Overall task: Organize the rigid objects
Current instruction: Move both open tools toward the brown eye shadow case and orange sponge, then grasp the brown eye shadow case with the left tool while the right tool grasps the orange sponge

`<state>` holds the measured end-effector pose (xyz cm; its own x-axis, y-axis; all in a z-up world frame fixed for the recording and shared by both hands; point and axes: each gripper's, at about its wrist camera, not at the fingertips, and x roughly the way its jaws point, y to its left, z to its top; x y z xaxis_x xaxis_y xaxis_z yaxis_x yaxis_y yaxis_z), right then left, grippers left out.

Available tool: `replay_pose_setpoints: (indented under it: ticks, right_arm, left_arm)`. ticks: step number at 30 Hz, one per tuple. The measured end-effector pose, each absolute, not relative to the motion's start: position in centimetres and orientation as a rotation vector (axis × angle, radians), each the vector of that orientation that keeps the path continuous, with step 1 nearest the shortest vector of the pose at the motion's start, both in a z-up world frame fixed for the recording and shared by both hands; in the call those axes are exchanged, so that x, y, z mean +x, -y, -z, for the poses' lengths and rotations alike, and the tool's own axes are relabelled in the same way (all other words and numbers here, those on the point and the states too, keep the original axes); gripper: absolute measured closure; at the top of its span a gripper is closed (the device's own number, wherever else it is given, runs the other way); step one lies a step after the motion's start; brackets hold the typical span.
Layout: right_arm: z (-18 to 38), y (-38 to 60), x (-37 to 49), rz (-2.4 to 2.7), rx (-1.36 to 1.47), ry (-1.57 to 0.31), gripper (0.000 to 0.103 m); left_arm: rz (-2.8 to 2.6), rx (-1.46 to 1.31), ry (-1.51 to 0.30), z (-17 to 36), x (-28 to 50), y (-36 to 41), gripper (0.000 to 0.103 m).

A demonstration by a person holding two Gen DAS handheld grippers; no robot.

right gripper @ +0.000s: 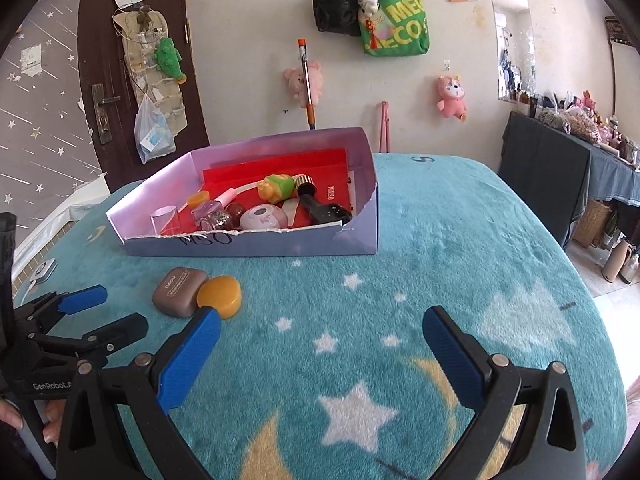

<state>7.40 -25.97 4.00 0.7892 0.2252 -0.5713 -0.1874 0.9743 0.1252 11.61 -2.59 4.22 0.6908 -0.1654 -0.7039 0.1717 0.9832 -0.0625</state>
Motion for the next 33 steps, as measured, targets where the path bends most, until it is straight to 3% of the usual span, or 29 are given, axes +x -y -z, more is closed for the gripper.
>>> replay_pose_setpoints:
  ticks: [22, 33]
  right_arm:
    - [-4.0, 25.7, 12.7, -0.338, 0.064, -0.745, 0.0]
    - [-2.7, 21.1, 12.9, -0.565, -0.139, -0.812, 0.001]
  left_arm:
    - [0.223, 0.094, -0.892, -4.1, 15.4, 2.3, 0.005]
    - [0.31, 0.146, -0.905, -4.5, 16.4, 2.1, 0.008]
